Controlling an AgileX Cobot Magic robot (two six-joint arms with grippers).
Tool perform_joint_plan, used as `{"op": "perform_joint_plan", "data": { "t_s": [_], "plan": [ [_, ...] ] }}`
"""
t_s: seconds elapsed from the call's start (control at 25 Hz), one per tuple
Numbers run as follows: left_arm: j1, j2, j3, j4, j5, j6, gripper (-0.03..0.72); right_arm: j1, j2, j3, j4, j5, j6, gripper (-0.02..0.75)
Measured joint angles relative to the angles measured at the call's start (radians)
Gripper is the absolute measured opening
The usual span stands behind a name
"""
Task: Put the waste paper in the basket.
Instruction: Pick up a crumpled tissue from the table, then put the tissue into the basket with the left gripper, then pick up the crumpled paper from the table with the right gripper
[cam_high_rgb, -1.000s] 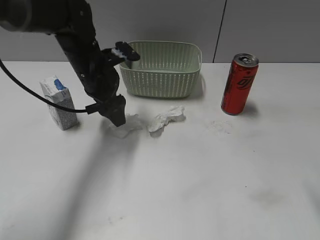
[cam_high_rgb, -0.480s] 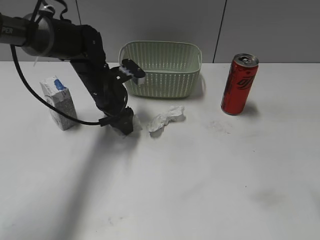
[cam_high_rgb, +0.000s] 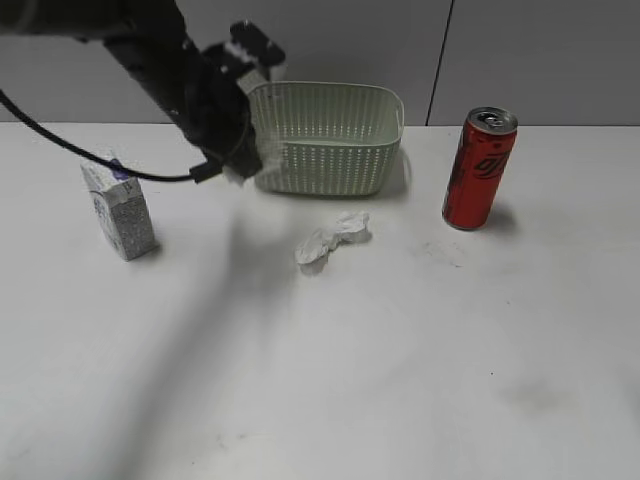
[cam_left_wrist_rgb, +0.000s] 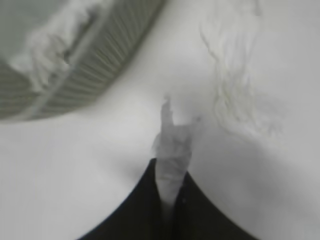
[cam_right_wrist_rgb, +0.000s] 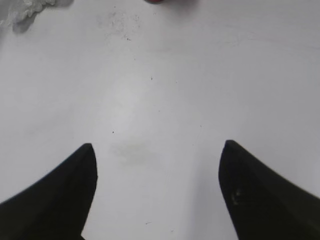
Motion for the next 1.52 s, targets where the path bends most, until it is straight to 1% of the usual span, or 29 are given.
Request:
{"op": "perform_joint_plan", "data": {
  "t_s": [0.08,0.16,0.24,0.36,0.44,0.52,0.6,0.64,0.68,0.76,0.88,0.96,1.0,1.12,1.24,1.32,1.4,1.44,1.52],
  "plan": [
    [0.0,-0.057,-0.004,0.0,-0.116,0.0,-0.018,0.0,0.0,0.0,0.0,-0.018,0.0,0.572],
    [0.0,-0.083,-0.007,-0.008,-0.285,0.0,-0.018,0.0,0.0,0.0,0.0,-0.033,0.0,0.572],
    [0.0,-0.083,-0.007,-0.048,-0.481,0.0,-0.018,0.0,0.0,0.0,0.0,-0.04,0.0,0.572],
    [0.0,-0.035,-0.007,-0.138,-0.706,0.0,-0.018,0.0,0.0,0.0,0.0,-0.042,0.0,0.572],
    [0.0,0.016,-0.007,-0.177,-0.8,0.0,-0.018,0.0,0.0,0.0,0.0,-0.043,0.0,0.572],
    [-0.001,0.073,-0.007,-0.193,-0.84,0.0,-0.018,0.0,0.0,0.0,0.0,-0.043,0.0,0.572],
    [-0.003,0.117,-0.007,-0.2,-0.841,0.0,0.006,0.0,0.0,0.0,0.001,-0.043,0.0,0.572],
    [-0.006,0.136,-0.007,-0.204,-0.833,0.0,0.029,0.0,0.0,0.0,0.001,-0.043,0.0,0.572],
    [-0.009,0.15,-0.007,-0.206,-0.821,0.0,0.069,0.0,0.0,0.0,0.001,-0.043,0.0,0.572],
    [-0.016,0.163,-0.007,-0.208,-0.794,0.001,0.179,0.0,0.0,0.0,0.001,-0.043,0.0,0.572],
    [-0.02,0.165,-0.007,-0.208,-0.774,0.001,0.417,0.0,0.0,0.0,0.002,-0.043,0.0,0.572],
    [-0.02,0.165,-0.008,-0.209,-0.744,0.001,0.529,0.0,0.0,0.0,0.002,-0.043,0.0,0.572],
    [-0.02,0.165,-0.01,-0.209,-0.719,0.001,0.562,0.0,0.0,0.0,0.002,-0.043,0.0,0.572],
    [-0.02,0.149,-0.029,-0.21,-0.576,0.001,0.597,0.0,0.0,0.0,0.006,-0.043,0.0,0.572],
    [-0.02,0.079,-0.049,-0.206,-0.429,-0.006,0.595,0.0,0.0,0.0,0.029,-0.043,0.0,0.572],
    [-0.019,0.009,-0.061,-0.179,-0.347,-0.049,0.585,0.0,0.0,0.0,0.044,-0.043,-0.001,0.572],
    [-0.014,-0.072,-0.069,-0.103,-0.274,-0.132,0.579,0.0,0.0,0.0,0.05,-0.043,-0.007,0.572],
    [-0.01,-0.118,-0.07,-0.04,-0.246,-0.19,0.578,0.0,0.0,0.0,0.051,-0.043,-0.014,0.572],
    [0.002,-0.205,-0.073,0.12,-0.164,-0.302,0.574,0.0,0.002,-0.007,0.051,-0.043,-0.019,0.572]
  ]
}}
